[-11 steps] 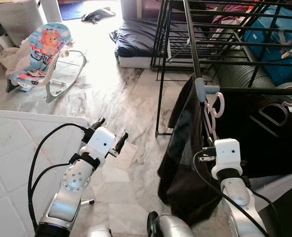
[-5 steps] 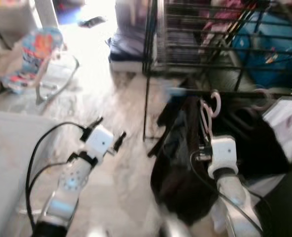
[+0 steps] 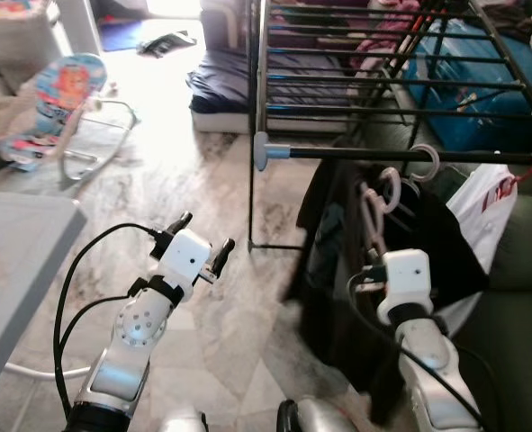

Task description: Hang hanger

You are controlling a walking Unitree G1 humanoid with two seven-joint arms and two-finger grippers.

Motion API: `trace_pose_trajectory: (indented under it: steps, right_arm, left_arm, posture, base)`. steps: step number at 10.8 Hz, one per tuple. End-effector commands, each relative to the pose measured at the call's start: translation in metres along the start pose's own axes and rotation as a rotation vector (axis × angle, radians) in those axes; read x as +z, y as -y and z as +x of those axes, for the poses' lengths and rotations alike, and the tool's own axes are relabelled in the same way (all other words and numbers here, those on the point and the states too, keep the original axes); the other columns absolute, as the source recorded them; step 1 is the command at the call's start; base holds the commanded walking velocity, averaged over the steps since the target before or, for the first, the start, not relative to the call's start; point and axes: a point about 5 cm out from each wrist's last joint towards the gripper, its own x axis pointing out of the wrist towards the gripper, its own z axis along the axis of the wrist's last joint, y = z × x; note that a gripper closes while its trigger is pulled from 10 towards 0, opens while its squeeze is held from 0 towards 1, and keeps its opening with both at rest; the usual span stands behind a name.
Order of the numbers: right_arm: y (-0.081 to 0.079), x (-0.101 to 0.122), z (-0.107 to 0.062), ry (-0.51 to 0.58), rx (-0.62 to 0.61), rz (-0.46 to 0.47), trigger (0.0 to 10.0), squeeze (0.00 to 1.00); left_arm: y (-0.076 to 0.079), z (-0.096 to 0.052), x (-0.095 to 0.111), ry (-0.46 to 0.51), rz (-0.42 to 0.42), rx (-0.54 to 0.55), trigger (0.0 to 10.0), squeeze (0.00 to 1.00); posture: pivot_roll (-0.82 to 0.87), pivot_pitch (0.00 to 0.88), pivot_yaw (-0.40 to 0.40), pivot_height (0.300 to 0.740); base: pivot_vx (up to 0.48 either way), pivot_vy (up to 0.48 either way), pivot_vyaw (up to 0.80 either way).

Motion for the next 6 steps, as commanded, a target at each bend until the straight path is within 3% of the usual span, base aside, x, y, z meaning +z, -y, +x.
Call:
trace_pose_trajectory:
  steps: [1, 6]
  right_arm:
    - [-0.0004, 0.0135, 0.0037, 0.066, 0.01, 0.007, 10.0, 0.0]
    - [-0.004, 0.0123, 0.0039, 0.057, 0.051, 0.012, 10.0, 0.0]
  left_arm:
    - [-0.0027, 0.0001, 0.0008, 0.002, 0.01, 0.013, 10.0, 0.0]
    - [-0.0013, 0.0004, 0.0002, -0.003, 0.009, 0.006, 10.0, 0.0]
  posture:
    - [-0.03, 0.084, -0.032, 0.74]
    - [-0.03, 0.088, -0.033, 0.74]
  base:
    - [-0.259, 0.0, 0.0]
    - [-0.288, 0.0, 0.0]
